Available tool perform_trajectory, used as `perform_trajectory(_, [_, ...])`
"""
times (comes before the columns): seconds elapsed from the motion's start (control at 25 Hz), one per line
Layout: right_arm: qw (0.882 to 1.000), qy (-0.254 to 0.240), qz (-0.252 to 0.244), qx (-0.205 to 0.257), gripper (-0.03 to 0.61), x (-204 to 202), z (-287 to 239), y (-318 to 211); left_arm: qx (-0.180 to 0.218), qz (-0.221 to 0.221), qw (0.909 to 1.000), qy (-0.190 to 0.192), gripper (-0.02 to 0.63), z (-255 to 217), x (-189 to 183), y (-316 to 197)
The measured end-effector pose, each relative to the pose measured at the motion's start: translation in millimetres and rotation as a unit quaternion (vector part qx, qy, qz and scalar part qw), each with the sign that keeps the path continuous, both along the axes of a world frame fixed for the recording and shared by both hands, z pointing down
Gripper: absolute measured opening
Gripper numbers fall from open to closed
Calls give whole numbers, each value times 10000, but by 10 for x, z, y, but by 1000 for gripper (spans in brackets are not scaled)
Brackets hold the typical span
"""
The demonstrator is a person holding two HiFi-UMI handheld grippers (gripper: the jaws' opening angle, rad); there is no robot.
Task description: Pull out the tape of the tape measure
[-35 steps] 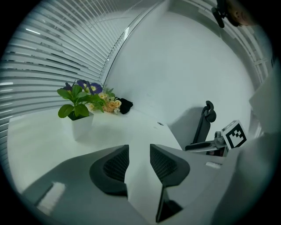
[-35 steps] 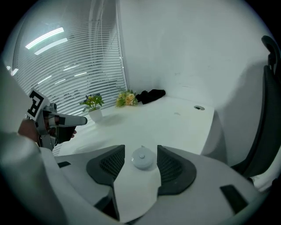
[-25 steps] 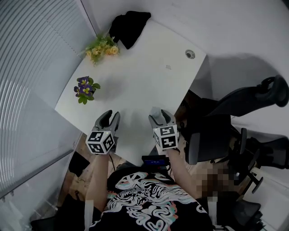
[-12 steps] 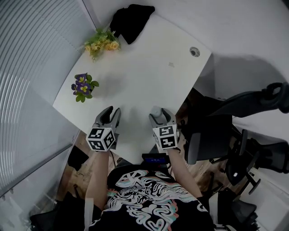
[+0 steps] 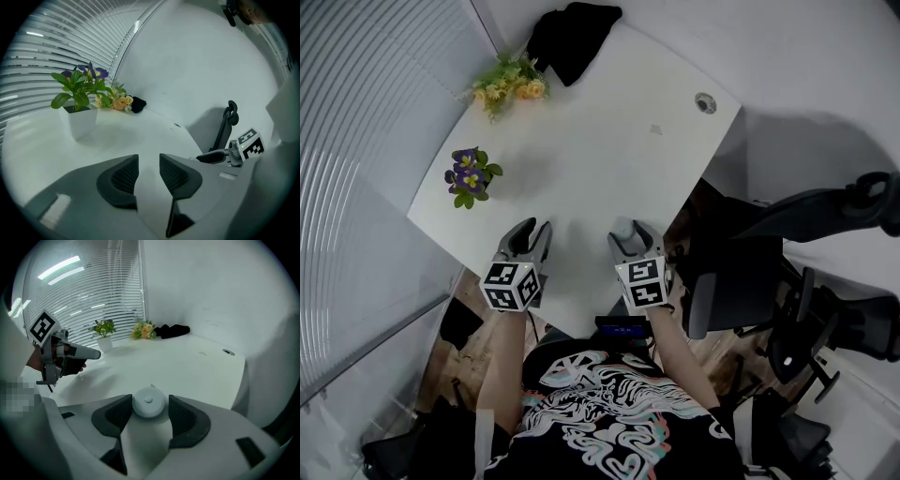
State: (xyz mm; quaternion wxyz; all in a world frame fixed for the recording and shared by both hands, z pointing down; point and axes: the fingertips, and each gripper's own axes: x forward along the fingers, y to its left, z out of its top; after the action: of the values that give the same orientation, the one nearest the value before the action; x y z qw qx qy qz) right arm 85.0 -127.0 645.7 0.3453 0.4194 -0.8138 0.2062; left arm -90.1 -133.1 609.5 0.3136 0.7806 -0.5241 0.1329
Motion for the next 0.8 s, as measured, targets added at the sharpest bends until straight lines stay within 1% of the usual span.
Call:
perform_trajectory(0.16, [10000,-9,-20,-16,219,-12,2,5,-16,51,10000,-58,137,9,2,20])
perform_trajectory(0.44, [10000,1,-36,-78,219,-17,3,-3,-6,24,10000,-12,132,6,-30,25])
perform_trajectory(0.56, [9999,-17,31,-102,219,-15,20,-6,-3,41,10000,4,130,9,-35,24])
perform_trajectory(0.8, [9995,-214,86,-234,218,-60,-16,22,29,9,10000,24,129,-25,-74,27])
